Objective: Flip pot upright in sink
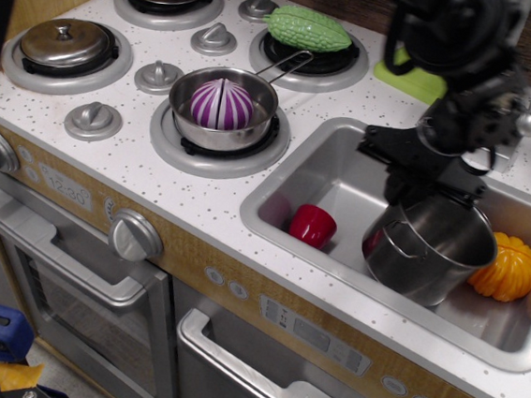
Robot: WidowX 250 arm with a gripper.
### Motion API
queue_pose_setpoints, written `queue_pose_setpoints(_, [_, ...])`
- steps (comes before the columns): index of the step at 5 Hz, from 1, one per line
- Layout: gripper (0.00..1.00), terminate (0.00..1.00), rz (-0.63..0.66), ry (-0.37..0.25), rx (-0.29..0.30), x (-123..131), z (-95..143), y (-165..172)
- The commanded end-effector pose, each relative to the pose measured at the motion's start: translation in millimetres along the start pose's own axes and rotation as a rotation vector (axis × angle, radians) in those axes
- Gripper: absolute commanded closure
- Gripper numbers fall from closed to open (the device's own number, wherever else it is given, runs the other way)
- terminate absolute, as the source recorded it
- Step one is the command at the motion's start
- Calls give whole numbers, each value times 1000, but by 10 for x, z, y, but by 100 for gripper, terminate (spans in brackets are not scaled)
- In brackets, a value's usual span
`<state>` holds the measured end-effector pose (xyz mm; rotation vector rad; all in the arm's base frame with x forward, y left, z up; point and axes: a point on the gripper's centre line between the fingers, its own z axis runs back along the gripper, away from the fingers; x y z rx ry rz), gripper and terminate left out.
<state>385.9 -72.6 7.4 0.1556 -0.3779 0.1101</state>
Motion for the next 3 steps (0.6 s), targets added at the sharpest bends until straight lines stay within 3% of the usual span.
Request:
queue_pose_setpoints(1, [0,0,-25,-113,-47,212,229,51])
queue_pose_setpoints(2, [0,0,-25,-113,-47,212,229,51])
queue_pose_setpoints(3, [0,100,-25,-113,-47,212,229,51])
